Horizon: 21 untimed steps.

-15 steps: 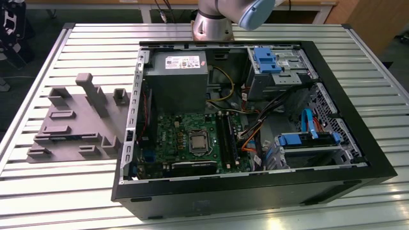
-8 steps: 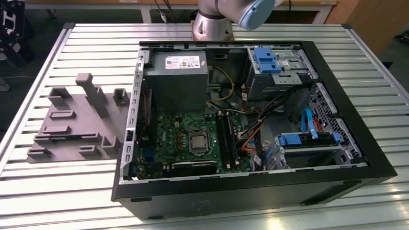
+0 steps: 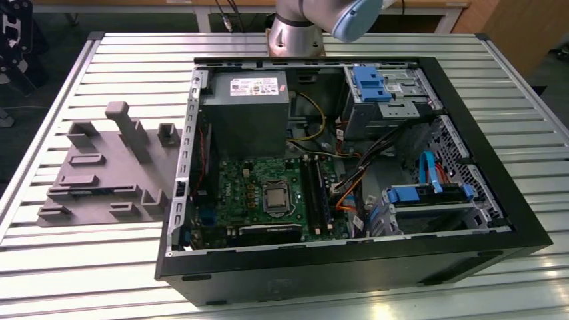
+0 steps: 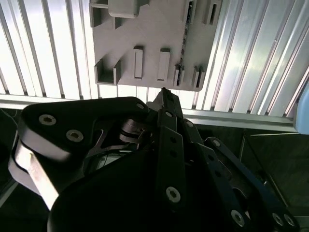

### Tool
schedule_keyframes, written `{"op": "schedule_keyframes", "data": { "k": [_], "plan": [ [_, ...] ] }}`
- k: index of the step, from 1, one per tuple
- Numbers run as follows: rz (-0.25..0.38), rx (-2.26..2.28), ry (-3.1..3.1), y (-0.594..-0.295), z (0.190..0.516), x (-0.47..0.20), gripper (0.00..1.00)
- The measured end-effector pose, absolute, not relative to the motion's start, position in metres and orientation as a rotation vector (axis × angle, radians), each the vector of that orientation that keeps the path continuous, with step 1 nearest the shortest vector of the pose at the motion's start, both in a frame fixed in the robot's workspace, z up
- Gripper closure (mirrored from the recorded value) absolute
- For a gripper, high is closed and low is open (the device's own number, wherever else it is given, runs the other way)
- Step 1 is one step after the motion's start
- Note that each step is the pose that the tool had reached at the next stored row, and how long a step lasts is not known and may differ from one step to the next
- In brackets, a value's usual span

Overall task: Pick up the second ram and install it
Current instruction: 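Pick up the second ram and move it above second insertion slot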

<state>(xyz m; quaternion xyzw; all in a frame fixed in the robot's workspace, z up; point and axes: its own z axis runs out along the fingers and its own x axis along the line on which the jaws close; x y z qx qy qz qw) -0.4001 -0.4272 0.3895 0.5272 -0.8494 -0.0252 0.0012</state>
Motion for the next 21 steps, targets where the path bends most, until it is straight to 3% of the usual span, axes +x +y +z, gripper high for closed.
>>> {"op": "schedule_keyframes", "data": {
  "k": [21],
  "plan": [
    [-0.079, 1.807, -2.562, -0.4272, 0.387, -0.4, 0.89]
  ]
}}
